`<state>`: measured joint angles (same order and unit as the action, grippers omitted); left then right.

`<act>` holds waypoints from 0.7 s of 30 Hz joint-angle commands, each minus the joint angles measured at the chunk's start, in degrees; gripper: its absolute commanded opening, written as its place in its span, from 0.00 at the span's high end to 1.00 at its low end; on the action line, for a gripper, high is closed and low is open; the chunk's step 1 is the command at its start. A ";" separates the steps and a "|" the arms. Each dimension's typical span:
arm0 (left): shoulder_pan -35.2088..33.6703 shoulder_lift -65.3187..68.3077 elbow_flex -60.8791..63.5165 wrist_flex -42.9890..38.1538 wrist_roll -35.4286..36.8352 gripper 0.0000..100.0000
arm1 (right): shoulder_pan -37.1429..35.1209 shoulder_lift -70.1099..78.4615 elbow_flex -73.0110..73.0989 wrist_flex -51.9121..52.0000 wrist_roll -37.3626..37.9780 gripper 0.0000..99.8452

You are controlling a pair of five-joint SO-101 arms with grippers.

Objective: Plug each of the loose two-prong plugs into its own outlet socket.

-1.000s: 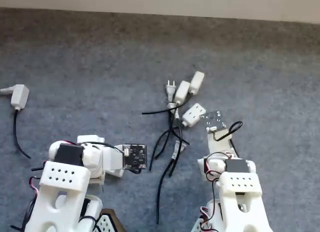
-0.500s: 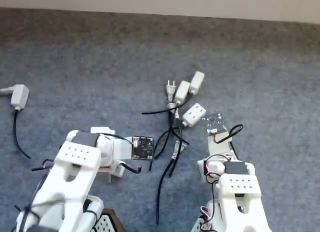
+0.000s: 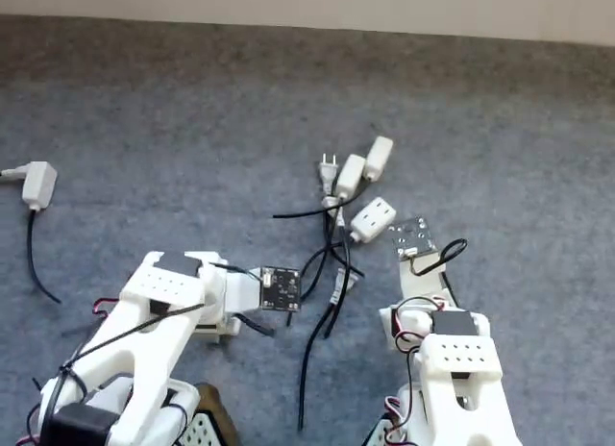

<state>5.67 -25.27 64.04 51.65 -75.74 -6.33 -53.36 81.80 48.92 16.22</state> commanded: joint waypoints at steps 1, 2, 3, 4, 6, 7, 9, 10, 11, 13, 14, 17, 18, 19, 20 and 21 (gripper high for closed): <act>-1.98 0.04 -8.40 6.77 0.70 0.95 | 0.31 -0.92 -0.22 -0.92 -0.35 0.76; -2.59 0.13 -10.86 9.76 0.62 0.94 | 0.31 -0.92 -0.22 -0.92 -0.35 0.76; -3.21 0.04 -13.14 12.75 0.44 0.94 | 0.31 -0.92 -0.13 -0.92 -0.35 0.76; -3.65 -0.04 -15.25 15.12 0.44 0.94 | 0.31 -0.92 -0.13 -0.92 -0.35 0.76; -4.44 0.04 -19.47 19.08 0.53 0.95 | 0.31 -0.92 -0.13 -1.19 -0.35 0.76; -4.88 0.13 -21.32 20.22 0.62 0.95 | 0.31 -0.92 -0.04 -1.71 -0.35 0.76; -6.73 0.48 -25.19 21.19 1.58 0.95 | 0.31 -0.92 1.27 -3.12 -0.35 0.76; -8.22 0.57 -27.30 20.57 3.78 0.94 | 0.31 -0.92 1.63 -3.56 -0.26 0.76; -9.71 0.66 -29.23 19.52 5.98 0.94 | 0.31 -0.92 1.89 -3.56 -0.26 0.76; -13.23 2.77 -33.01 17.58 9.05 0.94 | 0.31 -0.92 1.98 -3.56 -0.35 0.76; -15.08 4.70 -35.12 17.23 10.02 0.94 | 0.31 -0.92 1.98 -3.56 -0.35 0.76; -21.93 13.49 -43.38 16.18 13.63 0.95 | 0.31 -0.92 2.07 -3.56 -0.35 0.76; -24.57 17.19 -46.99 15.74 15.12 0.95 | 0.31 -0.92 2.07 -3.56 -0.35 0.76; -26.95 21.05 -50.95 15.82 16.79 0.95 | 0.31 -0.92 2.15 -3.65 -0.35 0.76; -29.05 25.36 -55.43 16.18 18.55 0.95 | 0.31 -0.92 2.15 -3.65 -0.35 0.76; -30.73 29.67 -59.56 16.35 20.48 0.95 | 0.31 -0.92 2.15 -3.65 -0.35 0.76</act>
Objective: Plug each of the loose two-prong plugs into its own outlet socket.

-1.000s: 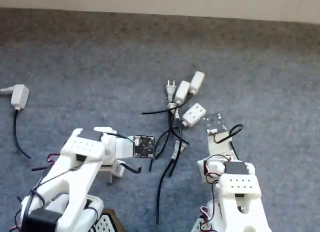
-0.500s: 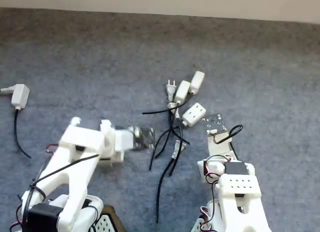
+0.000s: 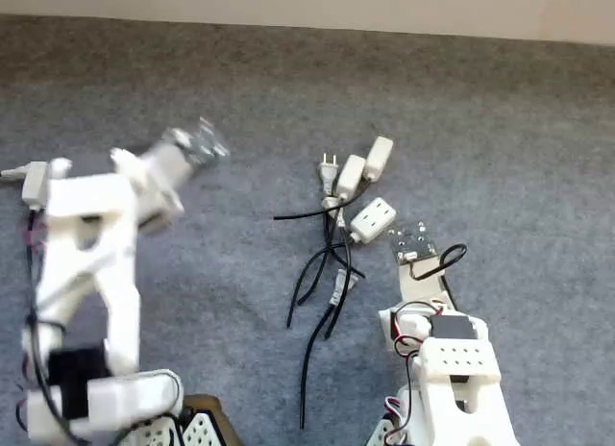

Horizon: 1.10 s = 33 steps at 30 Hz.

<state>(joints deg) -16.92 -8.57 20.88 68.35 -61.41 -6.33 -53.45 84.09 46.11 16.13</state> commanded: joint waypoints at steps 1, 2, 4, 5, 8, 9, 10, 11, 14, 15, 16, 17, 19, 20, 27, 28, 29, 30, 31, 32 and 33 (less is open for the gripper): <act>-9.36 17.10 -20.79 0.70 8.26 0.95 | 0.40 -0.84 -0.22 -0.84 -0.26 0.76; -10.59 21.23 -25.27 2.29 10.64 0.95 | 0.48 -0.84 -0.22 -0.92 -0.26 0.76; -12.26 28.70 -35.03 6.51 14.86 0.95 | 0.48 -0.84 -0.31 -0.92 -0.35 0.76; -13.14 32.40 -40.31 8.35 16.44 0.95 | 0.48 -0.84 -0.31 -0.92 -0.35 0.76; -14.64 42.95 -55.43 12.84 19.08 0.95 | 0.48 -0.84 -0.13 -0.92 -0.35 0.76; -14.90 46.55 -60.35 14.59 19.16 0.95 | 0.48 -0.84 -0.13 -0.92 -0.35 0.76; -15.16 49.98 -65.45 16.62 19.16 0.95 | 0.48 -0.84 -0.13 -0.92 -0.35 0.76; -15.25 53.32 -70.37 18.90 19.16 0.95 | 0.57 -0.84 -0.13 -0.92 -0.35 0.76; -15.25 62.55 -84.53 24.97 19.60 0.94 | 0.57 -0.84 -0.04 -1.98 -0.35 0.76; -15.25 65.54 -89.10 26.90 20.48 0.94 | 0.57 -0.84 -0.04 -2.24 -0.35 0.76; -15.25 68.26 -92.97 28.84 20.92 0.94 | 0.57 -0.84 0.04 -2.33 -0.35 0.76; -15.08 70.90 -96.75 30.51 21.27 0.94 | 0.57 -0.84 0.04 -2.33 -0.35 0.76; -15.08 75.47 -102.29 32.26 21.27 0.89 | 0.57 -0.84 0.04 -2.33 -0.35 0.76; -15.16 77.41 -104.04 32.35 21.27 0.85 | 0.57 -0.84 0.04 -2.33 -0.35 0.76; -14.99 79.87 -108.88 32.53 21.27 0.62 | 0.57 -0.84 0.04 -2.33 -0.35 0.76; -14.90 79.34 -109.76 32.53 21.27 0.62 | 0.66 -0.84 0.04 -2.33 -0.35 0.76; -14.81 78.64 -110.46 32.53 21.27 0.62 | 0.75 -0.84 -0.04 -2.24 -0.35 0.76; -14.37 77.67 -110.55 32.53 21.27 0.62 | 1.10 -0.84 -0.04 -2.15 -0.35 0.76; -13.93 76.62 -110.55 32.62 21.27 0.62 | 1.89 -0.84 -0.22 -2.15 -0.35 0.76; -13.49 75.47 -110.46 32.62 21.27 0.62 | 2.86 -0.84 -0.48 -1.98 -0.44 0.76; -12.79 74.24 -110.46 32.62 21.27 0.62 | 3.91 -0.84 -0.48 -1.36 -0.44 0.76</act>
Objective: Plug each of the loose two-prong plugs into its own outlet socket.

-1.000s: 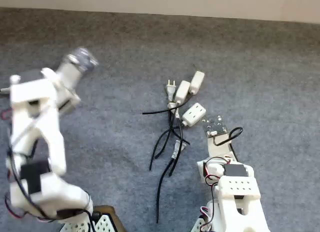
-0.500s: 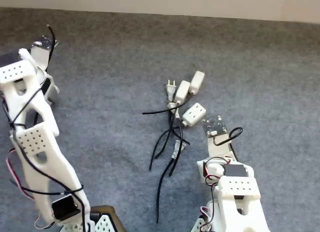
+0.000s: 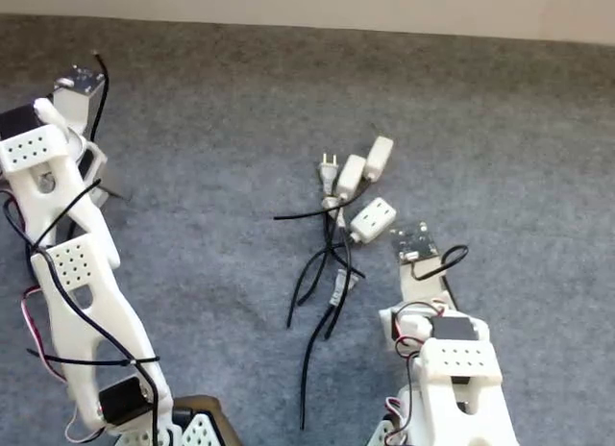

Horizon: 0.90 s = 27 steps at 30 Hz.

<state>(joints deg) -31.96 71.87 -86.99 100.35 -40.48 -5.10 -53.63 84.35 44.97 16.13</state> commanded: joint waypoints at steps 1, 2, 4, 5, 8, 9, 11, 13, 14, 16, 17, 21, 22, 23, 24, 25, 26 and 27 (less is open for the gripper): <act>3.12 -7.34 -2.59 0.62 0.35 0.62 | 3.65 -0.66 -0.84 0.84 -1.49 0.76; 4.26 -8.40 -2.59 0.62 0.44 0.62 | 4.53 -0.75 -1.10 1.63 -3.25 0.76; 7.08 -10.68 -2.86 0.62 2.29 0.62 | 6.20 -1.45 -2.77 3.03 -4.84 0.76; 8.84 -11.91 -2.86 0.62 3.60 0.62 | 6.99 -2.15 -3.38 3.47 -5.01 0.76; 15.52 -16.04 -2.59 0.62 7.12 0.62 | 8.22 -6.20 -3.30 3.82 -5.19 0.76; 17.98 -17.19 -2.59 0.62 8.18 0.62 | 8.48 -7.96 -3.12 4.00 -5.19 0.76; 23.78 -19.21 -2.51 0.70 9.76 0.62 | 9.45 -11.74 -1.71 5.05 -5.19 0.76; 30.02 -20.26 -1.89 0.79 10.20 0.62 | 9.71 -15.96 -0.22 5.85 -5.19 0.76; 33.19 -20.79 -0.57 0.79 10.20 0.62 | 9.89 -18.24 0.22 6.73 -5.19 0.76; 39.25 -21.14 2.07 0.62 9.67 0.62 | 10.68 -22.73 1.10 8.66 -5.19 0.76; 42.15 -21.14 2.95 0.53 9.67 0.62 | 11.21 -25.01 1.63 9.36 -5.19 0.76; 52.18 -21.05 3.65 0.53 9.58 0.62 | 13.14 -34.33 4.00 11.82 -5.19 0.76; 54.20 -21.05 3.56 0.53 9.58 0.62 | 13.93 -36.62 4.35 12.70 -5.19 0.76; 55.96 -21.23 3.56 0.53 9.58 0.62 | 14.81 -38.81 4.44 13.58 -5.27 0.76; 57.27 -21.41 3.56 0.53 9.58 0.62 | 15.78 -40.92 4.44 14.55 -5.27 0.76; 58.15 -21.41 3.56 0.53 9.58 0.62 | 16.48 -42.86 4.53 15.60 -5.27 0.76; 58.95 -21.32 3.56 0.53 9.49 0.62 | 16.92 -44.70 4.53 16.57 -5.27 0.76; 59.47 -21.05 3.56 0.44 9.49 0.62 | 16.92 -46.46 4.62 17.36 -5.71 0.76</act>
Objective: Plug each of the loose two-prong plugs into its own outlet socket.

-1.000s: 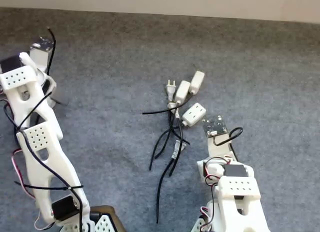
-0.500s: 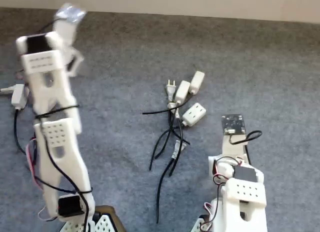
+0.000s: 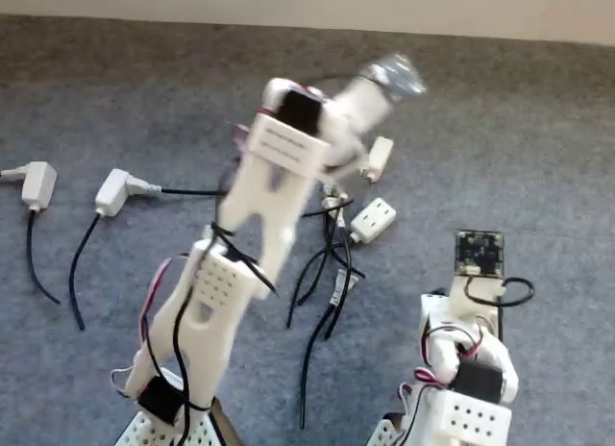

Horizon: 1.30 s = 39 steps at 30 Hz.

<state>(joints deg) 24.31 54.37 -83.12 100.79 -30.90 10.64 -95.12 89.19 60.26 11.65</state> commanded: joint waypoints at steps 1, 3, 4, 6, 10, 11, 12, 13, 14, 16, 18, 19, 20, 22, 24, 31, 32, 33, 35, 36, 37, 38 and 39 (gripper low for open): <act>3.91 -3.47 0.13 0.00 -0.35 0.62 | 1.10 -6.55 -0.22 2.86 -2.02 0.76; 5.49 -2.68 0.57 0.00 -1.58 0.62 | 1.10 -8.92 0.22 3.91 -2.37 0.76; 6.20 -1.63 0.84 0.00 -1.67 0.62 | 1.10 -9.89 1.10 4.00 -2.37 0.76; 6.81 0.84 0.92 0.00 -1.67 0.62 | 1.10 -9.89 2.07 3.82 -2.37 0.76; 7.08 7.69 1.01 -1.49 -1.49 0.62 | 1.01 -9.54 2.24 3.74 -2.37 0.76; 7.08 9.27 1.01 -2.02 -1.49 0.62 | 1.01 -9.54 2.24 3.74 -2.37 0.76; 7.16 10.77 0.92 -2.64 -1.41 0.62 | 1.01 -9.54 2.24 3.74 -2.37 0.76; 7.16 12.18 0.92 -2.90 -1.41 0.62 | 1.01 -9.54 2.24 3.74 -2.37 0.76; 7.16 13.41 0.92 -3.25 -1.41 0.62 | 1.01 -9.54 2.24 3.74 -2.29 0.76; 7.16 15.08 0.92 -3.43 -1.41 0.62 | 1.01 -9.54 2.24 3.74 -2.29 0.76; 7.16 15.87 0.92 -3.69 -1.32 0.64 | 1.01 -9.54 2.24 3.74 -2.29 0.76; 7.16 16.04 0.92 -3.69 -1.32 0.65 | 0.92 -9.54 2.24 3.74 -2.29 0.76; 7.60 16.13 0.92 -3.69 -1.32 0.66 | 0.92 -9.54 2.24 3.74 -2.29 0.76; 8.22 16.22 0.92 -3.69 -1.49 0.67 | 0.92 -9.54 2.24 3.74 -2.29 0.76; 8.66 16.31 0.92 -3.78 -1.41 0.69 | 0.92 -9.54 2.24 3.74 -2.29 0.76; 8.92 15.08 0.40 -2.29 -1.23 0.96 | 0.92 -9.54 2.33 3.65 -2.29 0.76; 8.84 14.29 -0.13 -0.88 -1.49 0.96 | 0.92 -9.54 2.42 3.65 -2.29 0.76; 8.66 13.32 -0.57 0.00 -1.49 0.95 | 0.84 -9.54 2.51 3.65 -2.29 0.76; 8.57 10.24 -0.57 0.26 -1.32 0.95 | -0.31 -9.54 2.59 3.65 -2.29 0.76; 8.48 8.13 -0.22 0.35 -1.23 0.95 | -1.19 -9.54 2.68 3.65 -2.02 0.76; 8.48 5.76 0.92 0.35 -1.23 0.95 | -1.71 -9.54 2.68 3.65 -1.14 0.76; 8.57 3.12 2.42 0.35 -1.32 0.95 | -1.98 -9.54 2.77 3.65 -0.70 0.76; 8.57 0.04 3.91 0.35 -1.41 0.95 | -2.07 -9.54 2.77 3.65 -0.62 0.76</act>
<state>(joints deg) 32.75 67.21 -81.63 100.53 -31.78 9.76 -104.18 92.09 63.69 10.24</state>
